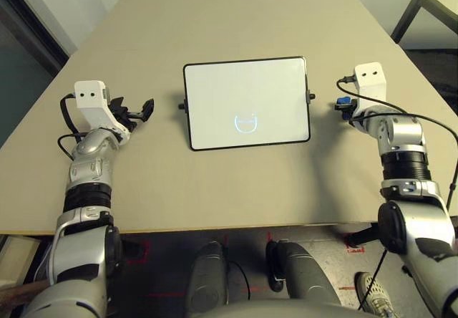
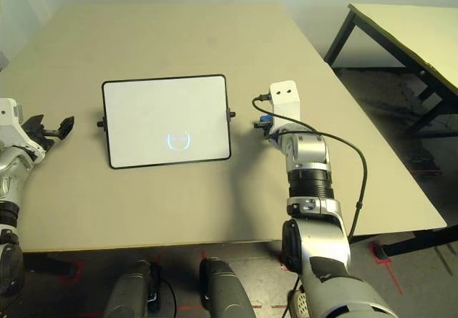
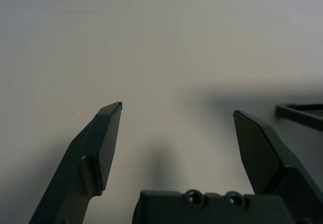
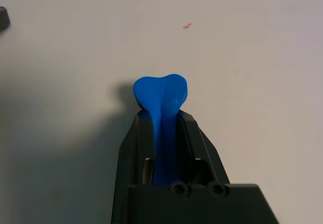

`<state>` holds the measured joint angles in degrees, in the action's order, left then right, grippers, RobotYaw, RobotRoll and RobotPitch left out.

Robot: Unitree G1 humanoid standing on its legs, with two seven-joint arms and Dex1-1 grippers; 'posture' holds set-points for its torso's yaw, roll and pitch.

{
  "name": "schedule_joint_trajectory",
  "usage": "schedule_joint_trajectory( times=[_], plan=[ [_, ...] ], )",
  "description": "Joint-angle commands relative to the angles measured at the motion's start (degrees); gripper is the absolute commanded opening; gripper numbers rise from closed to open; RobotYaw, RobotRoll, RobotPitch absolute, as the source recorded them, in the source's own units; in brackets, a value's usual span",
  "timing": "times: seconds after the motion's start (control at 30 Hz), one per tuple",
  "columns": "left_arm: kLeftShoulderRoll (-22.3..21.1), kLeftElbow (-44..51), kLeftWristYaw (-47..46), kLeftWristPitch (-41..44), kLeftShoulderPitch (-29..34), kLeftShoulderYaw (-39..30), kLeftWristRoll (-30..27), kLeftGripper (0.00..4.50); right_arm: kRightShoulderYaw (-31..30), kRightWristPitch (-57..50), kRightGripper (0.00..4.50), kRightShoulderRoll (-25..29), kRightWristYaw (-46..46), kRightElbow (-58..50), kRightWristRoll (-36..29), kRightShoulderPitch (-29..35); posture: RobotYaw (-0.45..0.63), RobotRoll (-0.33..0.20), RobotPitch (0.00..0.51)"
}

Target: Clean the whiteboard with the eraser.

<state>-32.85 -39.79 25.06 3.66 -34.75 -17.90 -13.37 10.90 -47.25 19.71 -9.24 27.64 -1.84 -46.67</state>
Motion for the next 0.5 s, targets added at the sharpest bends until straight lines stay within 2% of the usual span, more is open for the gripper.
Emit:
schedule_joint_trajectory(
  times=[0.03,0.07,0.3,0.37,0.47,0.5],
  plan=[
    [0.19,0.81,0.55,1.16,-0.43,0.8,0.12,4.5,0.19,2.05,0.54,0.05,0.0,3.33,-0.86,-1.23,-0.01,0.0,0.142],
    [0.17,0.85,0.69,1.21,-0.53,1.04,0.23,4.5,0.11,2.58,0.54,0.13,-0.15,4.15,-0.91,-1.47,-0.01,0.0,0.147],
    [1.03,-0.37,1.73,1.59,-3.31,3.15,0.95,4.5,1.42,8.65,2.72,0.77,-0.75,9.54,-2.12,-3.46,-0.03,0.0,0.161],
    [1.44,-0.73,2.01,1.65,-4.3,3.18,0.56,4.5,2.87,12.83,3.22,1.6,-0.3,9.27,-2.94,-4.19,-0.04,0.0,0.162],
    [2.14,-1.28,1.17,0.97,-5.28,3.31,0.87,4.5,5.11,20.36,4.27,3.62,0.05,11.48,-4.15,-5.38,-0.04,0.0,0.165],
    [2.28,-1.53,0.29,0.38,-5.48,2.79,0.78,4.5,6.17,23.69,4.49,4.6,0.5,12.32,-4.46,-5.42,-0.04,0.0,0.165]
  ],
)
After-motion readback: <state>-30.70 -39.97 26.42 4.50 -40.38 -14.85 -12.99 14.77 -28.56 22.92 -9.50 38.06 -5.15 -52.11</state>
